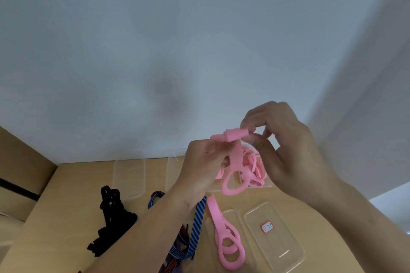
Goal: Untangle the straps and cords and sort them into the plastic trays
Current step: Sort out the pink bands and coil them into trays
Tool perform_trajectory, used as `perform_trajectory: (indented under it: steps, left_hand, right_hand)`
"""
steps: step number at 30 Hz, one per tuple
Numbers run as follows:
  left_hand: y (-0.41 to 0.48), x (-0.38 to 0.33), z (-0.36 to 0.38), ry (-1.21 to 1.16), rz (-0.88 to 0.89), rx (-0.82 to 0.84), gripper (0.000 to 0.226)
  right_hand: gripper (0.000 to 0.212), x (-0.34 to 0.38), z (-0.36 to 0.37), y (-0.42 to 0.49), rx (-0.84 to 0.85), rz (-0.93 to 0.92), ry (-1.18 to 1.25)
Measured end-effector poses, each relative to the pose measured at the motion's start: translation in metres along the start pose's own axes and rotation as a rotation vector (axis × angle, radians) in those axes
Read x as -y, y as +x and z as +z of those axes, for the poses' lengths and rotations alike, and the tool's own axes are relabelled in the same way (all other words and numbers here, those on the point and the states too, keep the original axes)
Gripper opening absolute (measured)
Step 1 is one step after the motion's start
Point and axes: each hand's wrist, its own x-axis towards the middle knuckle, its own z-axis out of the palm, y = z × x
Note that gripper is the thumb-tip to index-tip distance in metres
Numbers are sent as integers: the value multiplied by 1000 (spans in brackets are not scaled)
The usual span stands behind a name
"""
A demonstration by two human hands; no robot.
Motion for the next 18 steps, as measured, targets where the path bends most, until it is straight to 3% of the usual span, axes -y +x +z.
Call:
perform_trajectory:
  steps: [5,8,15,18]
  left_hand:
    - [3,-4,-1,-78,-70,59,27]
    - [6,-12,-7,-181,-87,107,33]
    - [3,-28,-17,-360,-153,271,24]
    - [4,-28,-19,-390,-168,286,47]
  right_hand:
    - [17,-5,8,-19,-11,-143,-141]
    - [11,-8,7,-28,6,-176,-215]
    - [17,-17,9,-40,62,-185,-281]
    - [19,-19,11,-42,67,-176,-284]
